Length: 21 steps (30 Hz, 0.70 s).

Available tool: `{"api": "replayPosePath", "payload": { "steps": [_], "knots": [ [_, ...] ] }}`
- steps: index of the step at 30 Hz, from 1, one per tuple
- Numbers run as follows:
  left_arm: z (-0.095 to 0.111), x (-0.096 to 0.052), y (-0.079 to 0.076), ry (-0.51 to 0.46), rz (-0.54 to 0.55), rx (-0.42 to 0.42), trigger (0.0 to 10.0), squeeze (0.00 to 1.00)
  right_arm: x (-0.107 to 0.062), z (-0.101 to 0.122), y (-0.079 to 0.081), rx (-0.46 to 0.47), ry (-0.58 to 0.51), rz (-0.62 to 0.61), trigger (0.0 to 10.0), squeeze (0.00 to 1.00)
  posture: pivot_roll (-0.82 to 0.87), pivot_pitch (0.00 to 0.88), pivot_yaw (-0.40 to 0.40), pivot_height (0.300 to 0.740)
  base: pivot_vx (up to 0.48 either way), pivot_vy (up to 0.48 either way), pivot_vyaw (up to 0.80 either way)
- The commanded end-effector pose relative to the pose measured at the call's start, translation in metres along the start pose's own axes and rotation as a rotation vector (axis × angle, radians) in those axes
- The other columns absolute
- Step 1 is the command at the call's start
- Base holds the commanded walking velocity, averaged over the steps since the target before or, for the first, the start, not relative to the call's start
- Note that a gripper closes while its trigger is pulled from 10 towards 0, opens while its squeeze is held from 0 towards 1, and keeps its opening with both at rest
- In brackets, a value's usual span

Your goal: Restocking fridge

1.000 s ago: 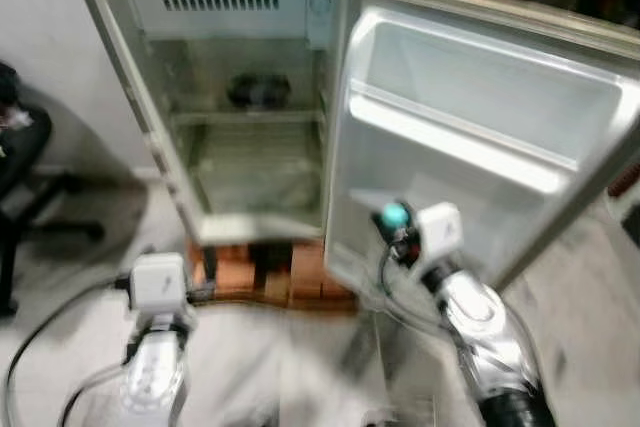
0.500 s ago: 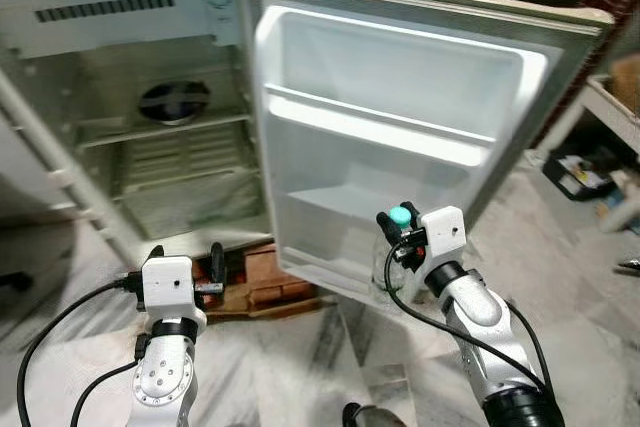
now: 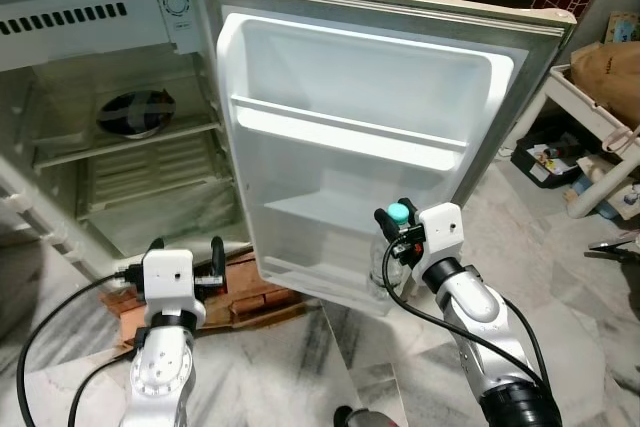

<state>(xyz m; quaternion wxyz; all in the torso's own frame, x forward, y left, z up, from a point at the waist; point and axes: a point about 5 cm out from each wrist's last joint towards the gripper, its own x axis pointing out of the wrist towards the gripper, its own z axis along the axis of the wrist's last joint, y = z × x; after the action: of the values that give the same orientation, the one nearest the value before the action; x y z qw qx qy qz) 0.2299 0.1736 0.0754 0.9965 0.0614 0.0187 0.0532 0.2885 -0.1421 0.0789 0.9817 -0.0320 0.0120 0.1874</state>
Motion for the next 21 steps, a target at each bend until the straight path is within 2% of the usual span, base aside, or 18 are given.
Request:
{"api": "replayPosePath", "payload": {
  "steps": [1, 3, 6, 12, 17, 20, 21],
  "knots": [
    [-0.004, -0.004, 0.005, 0.017, 0.004, 0.025, 10.0, 0.0, 0.002, 0.007, -0.002, -0.004, -0.035, -0.02, 10.0, 0.0, -0.01, 0.053, 0.027, 0.74, 0.0, 0.0, 0.0],
    [-0.005, -0.007, 0.003, 0.013, -0.017, 0.052, 10.0, 0.0, 0.0, 0.006, -0.001, -0.001, -0.036, -0.03, 10.0, 0.0, -0.02, 0.054, 0.037, 0.74, 0.0, 0.0, 0.0],
    [-0.008, -0.01, -0.003, 0.025, -0.034, 0.05, 10.0, 0.0, -0.004, 0.004, -0.001, 0.009, -0.034, -0.052, 10.0, 0.0, -0.03, 0.048, 0.054, 0.74, 0.0, 0.0, 0.0],
    [-0.008, -0.009, -0.013, 0.025, -0.077, 0.035, 10.0, 0.0, -0.008, -0.001, 0.0, 0.015, -0.021, -0.065, 10.0, 0.0, -0.04, 0.039, 0.058, 0.74, 0.0, 0.0, -0.76],
    [-0.007, -0.007, -0.015, 0.017, -0.074, 0.027, 10.0, 0.0, -0.006, -0.001, 0.002, 0.016, -0.019, -0.054, 10.0, 0.0, -0.03, 0.019, 0.039, 0.74, 0.0, -0.244, -0.65],
    [-0.004, -0.006, -0.015, 0.005, -0.068, 0.031, 10.0, 0.0, -0.003, 0.0, 0.001, 0.015, -0.018, -0.055, 10.0, 0.0, -0.02, 0.016, 0.026, 0.74, 0.0, -0.274, 0.0],
    [-0.003, -0.005, -0.011, 0.001, -0.045, 0.007, 10.0, 0.0, 0.0, 0.002, 0.0, 0.011, -0.025, -0.051, 10.0, 0.0, -0.02, 0.017, 0.025, 0.74, 0.0, 0.0, 0.0]
  ]
}}
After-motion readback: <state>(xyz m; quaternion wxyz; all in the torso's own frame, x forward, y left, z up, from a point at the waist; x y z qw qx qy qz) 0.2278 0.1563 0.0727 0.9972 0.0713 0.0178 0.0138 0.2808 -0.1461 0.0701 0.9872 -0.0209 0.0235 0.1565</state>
